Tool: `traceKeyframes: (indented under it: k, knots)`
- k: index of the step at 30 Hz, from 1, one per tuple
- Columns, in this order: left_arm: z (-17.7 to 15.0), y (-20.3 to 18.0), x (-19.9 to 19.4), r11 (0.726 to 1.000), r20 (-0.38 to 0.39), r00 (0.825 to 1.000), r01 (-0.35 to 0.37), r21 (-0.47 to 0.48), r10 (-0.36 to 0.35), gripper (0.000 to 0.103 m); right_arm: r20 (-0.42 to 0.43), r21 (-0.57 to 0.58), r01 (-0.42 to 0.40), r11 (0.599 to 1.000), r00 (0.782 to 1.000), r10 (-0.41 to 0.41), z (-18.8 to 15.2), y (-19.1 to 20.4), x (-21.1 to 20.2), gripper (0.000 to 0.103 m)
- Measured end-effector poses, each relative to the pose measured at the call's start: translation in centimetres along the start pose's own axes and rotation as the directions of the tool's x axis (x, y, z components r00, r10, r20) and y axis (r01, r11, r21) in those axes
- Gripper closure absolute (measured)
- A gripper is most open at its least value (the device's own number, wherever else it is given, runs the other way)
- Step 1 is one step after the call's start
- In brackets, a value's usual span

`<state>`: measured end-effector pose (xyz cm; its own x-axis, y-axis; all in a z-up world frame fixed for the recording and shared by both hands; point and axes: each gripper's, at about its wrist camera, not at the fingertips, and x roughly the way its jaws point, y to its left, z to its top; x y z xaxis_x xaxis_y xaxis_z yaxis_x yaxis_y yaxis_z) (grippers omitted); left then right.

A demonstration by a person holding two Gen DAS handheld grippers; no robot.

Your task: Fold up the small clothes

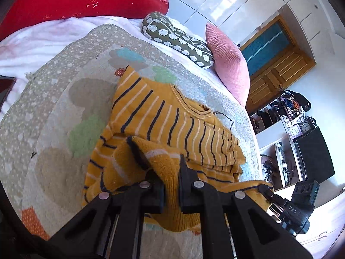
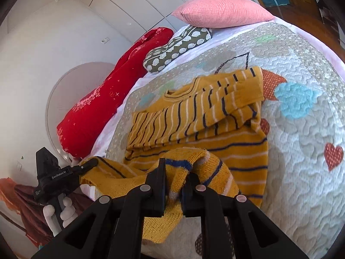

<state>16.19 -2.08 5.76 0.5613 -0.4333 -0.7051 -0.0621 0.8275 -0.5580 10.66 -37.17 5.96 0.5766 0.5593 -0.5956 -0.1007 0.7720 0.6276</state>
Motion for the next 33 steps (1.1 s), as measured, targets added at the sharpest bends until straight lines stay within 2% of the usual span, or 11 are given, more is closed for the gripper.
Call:
traceKeyframes:
  k: [6, 9, 11, 13, 17, 22, 24, 26, 27, 29, 33]
  knots:
    - [5.6, -0.7, 7.0, 0.998, -0.057, 0.997, -0.063, -0.02, 0.061, 0.094, -0.033, 0.126, 0.009, 0.992, 0.999, -0.005, 6.3, -3.8, 5.1, 0.092]
    - [7.7, -0.2, 10.0, 0.997, -0.078, 0.995, -0.058, -0.046, 0.054, 0.092, -0.044, 0.2, 0.01, 0.98, 0.999, -0.001, 9.0, -6.2, 8.1, 0.088]
    - [9.1, 0.6, 11.7, 0.996, -0.097, 0.995, -0.025, -0.082, 0.017, 0.083, -0.041, 0.267, 0.034, 0.963, 0.999, -0.024, 10.4, -8.0, 9.7, 0.083]
    - [10.1, 1.5, 12.4, 0.989, -0.105, 0.993, 0.034, -0.144, -0.049, 0.072, -0.038, 0.34, 0.043, 0.94, 0.999, -0.032, 11.3, -9.7, 11.0, 0.069]
    - [11.8, 2.3, 10.9, 0.983, -0.04, 0.994, 0.091, -0.163, -0.098, 0.05, -0.008, 0.414, -0.011, 0.91, 1.0, 0.016, 12.4, -11.1, 12.1, 0.062]
    - [12.4, 3.5, 8.8, 0.986, -0.01, 0.999, 0.048, -0.162, -0.05, 0.042, 0.041, 0.376, -0.034, 0.926, 0.999, 0.021, 13.4, -10.3, 11.4, 0.035]
    - [12.1, 3.6, 8.7, 0.991, -0.018, 1.0, -0.003, -0.133, 0.0, 0.042, 0.071, 0.383, -0.04, 0.923, 0.997, 0.013, 13.6, -10.3, 10.6, 0.032]
    - [11.3, 2.7, 8.5, 0.995, -0.008, 0.996, -0.092, -0.031, 0.092, 0.042, 0.094, 0.404, -0.045, 0.914, 0.996, 0.008, 13.7, -10.7, 9.7, 0.031]
    - [10.9, 1.9, 8.7, 0.988, -0.001, 0.989, -0.149, 0.047, 0.15, 0.042, 0.101, 0.402, -0.033, 0.915, 0.995, -0.008, 13.7, -10.7, 9.2, 0.031]
    - [10.0, -0.2, 9.6, 0.938, 0.028, 0.965, -0.26, 0.229, 0.261, 0.042, 0.094, 0.345, 0.015, 0.938, 0.994, -0.05, 13.7, -9.8, 8.4, 0.031]
    - [8.2, -2.7, 12.8, 0.814, 0.004, 0.929, -0.326, 0.481, 0.37, 0.042, 0.044, 0.152, 0.136, 0.979, 0.989, -0.145, 12.8, -7.3, 8.0, 0.031]
